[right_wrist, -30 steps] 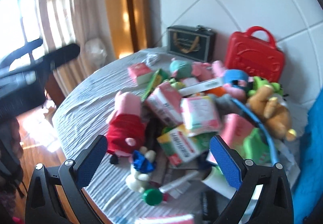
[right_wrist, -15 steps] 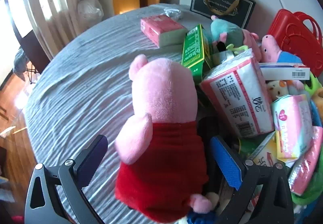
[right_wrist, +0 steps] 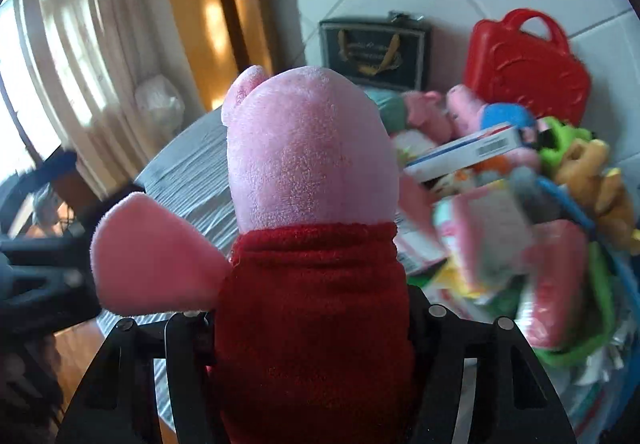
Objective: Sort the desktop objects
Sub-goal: 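Lift the pig plush with the right tool while the left tool grasps the white plush in blue cloth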
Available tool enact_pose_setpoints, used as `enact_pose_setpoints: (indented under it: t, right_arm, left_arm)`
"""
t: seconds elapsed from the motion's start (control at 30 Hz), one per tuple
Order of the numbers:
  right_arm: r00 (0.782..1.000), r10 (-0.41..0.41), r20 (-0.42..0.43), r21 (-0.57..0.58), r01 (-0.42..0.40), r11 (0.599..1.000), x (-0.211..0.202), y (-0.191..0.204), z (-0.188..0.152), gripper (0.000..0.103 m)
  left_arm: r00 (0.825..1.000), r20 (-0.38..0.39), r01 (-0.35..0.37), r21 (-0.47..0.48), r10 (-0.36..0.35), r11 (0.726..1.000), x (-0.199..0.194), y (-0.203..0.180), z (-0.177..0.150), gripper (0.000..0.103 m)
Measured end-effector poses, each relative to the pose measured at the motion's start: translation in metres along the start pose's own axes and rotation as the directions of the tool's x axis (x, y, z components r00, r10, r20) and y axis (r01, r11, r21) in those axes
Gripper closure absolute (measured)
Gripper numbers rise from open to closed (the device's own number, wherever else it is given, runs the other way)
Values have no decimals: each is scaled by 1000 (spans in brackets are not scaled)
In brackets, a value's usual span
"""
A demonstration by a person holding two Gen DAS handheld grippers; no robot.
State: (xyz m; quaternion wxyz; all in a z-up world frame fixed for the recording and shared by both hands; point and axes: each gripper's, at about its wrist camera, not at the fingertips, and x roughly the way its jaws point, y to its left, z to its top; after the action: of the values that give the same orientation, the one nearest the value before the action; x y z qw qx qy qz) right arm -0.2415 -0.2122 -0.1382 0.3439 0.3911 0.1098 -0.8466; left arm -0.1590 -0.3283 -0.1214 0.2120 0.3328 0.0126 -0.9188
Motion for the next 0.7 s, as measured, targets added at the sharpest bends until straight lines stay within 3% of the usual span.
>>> enact_pose_setpoints:
  t: [0.07, 0.17, 0.27, 0.4, 0.5, 0.57, 0.7]
  right_arm:
    - [995, -84, 51, 37, 82, 996, -32, -30, 7, 40]
    - [968, -222, 115, 82, 214, 973, -75, -77, 6, 40]
    - [949, -283, 139, 124, 267, 956, -106, -114, -3, 40]
    - [940, -303, 154, 155, 280, 948, -135, -155, -23, 39]
    - [942, -298, 152, 138, 278, 951, -145, -177, -35, 39]
    - [953, -266, 145, 134, 247, 960, -157, -189, -48, 38]
    - [964, -220, 148, 114, 204, 972, -167, -201, -61, 38]
  left_arm:
    - [999, -33, 28, 5, -28, 1000, 7, -24, -10, 0]
    - [994, -93, 67, 26, -64, 997, 21, -69, -28, 0]
    - [981, -172, 93, 3, -91, 996, 35, -103, -52, 0]
    - [974, -205, 97, 4, -94, 995, 39, -139, -79, 0]
    - [974, -221, 63, 18, -58, 998, 44, -159, -92, 0]
    - [971, -236, 42, 14, -38, 999, 49, -164, -100, 15]
    - [964, -266, 18, 6, -16, 1000, 59, -173, -115, 22]
